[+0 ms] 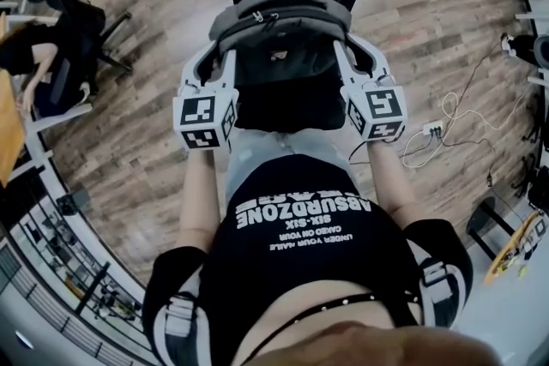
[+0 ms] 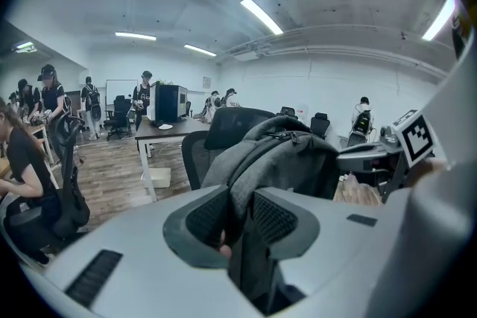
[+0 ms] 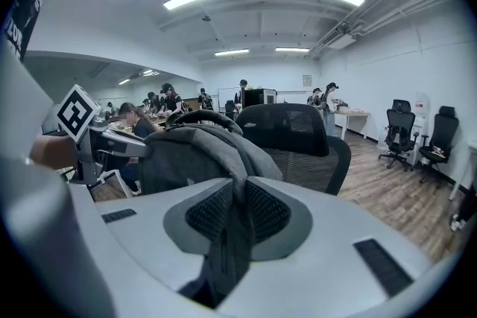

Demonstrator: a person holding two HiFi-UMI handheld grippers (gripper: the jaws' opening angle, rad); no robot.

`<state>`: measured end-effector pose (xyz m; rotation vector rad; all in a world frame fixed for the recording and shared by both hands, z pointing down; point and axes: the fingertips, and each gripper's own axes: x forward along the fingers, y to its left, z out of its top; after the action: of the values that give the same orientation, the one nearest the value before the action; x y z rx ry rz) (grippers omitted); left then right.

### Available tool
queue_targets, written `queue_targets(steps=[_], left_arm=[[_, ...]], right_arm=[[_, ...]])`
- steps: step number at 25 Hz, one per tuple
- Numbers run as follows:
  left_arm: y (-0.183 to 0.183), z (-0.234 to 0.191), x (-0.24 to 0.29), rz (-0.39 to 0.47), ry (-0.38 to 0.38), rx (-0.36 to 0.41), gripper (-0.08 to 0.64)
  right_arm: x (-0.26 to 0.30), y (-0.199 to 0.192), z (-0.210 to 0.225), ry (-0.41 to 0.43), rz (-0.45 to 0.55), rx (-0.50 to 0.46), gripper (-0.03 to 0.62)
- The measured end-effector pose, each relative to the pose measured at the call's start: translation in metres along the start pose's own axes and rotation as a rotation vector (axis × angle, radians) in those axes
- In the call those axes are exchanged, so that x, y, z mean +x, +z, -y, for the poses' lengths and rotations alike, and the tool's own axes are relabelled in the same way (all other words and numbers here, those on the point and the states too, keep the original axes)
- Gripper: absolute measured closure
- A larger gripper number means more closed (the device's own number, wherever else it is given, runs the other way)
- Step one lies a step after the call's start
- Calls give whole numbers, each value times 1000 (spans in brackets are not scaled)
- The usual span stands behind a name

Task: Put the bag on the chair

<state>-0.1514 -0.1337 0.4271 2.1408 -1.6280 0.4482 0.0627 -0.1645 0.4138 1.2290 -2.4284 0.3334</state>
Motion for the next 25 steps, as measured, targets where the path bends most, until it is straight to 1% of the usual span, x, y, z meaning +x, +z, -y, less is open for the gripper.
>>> queue_targets(steps=[14, 22, 25], left_arm=[[-1, -23, 24, -12, -13, -13, 457], [-4, -31, 37, -24, -11, -7, 458], [-6, -37, 41, -40, -10, 11, 458]], right_arm=[[32, 3, 2, -8, -23, -3, 523], [47, -2, 6, -8, -38, 24, 523], [54, -3, 4, -12, -49, 27, 523]])
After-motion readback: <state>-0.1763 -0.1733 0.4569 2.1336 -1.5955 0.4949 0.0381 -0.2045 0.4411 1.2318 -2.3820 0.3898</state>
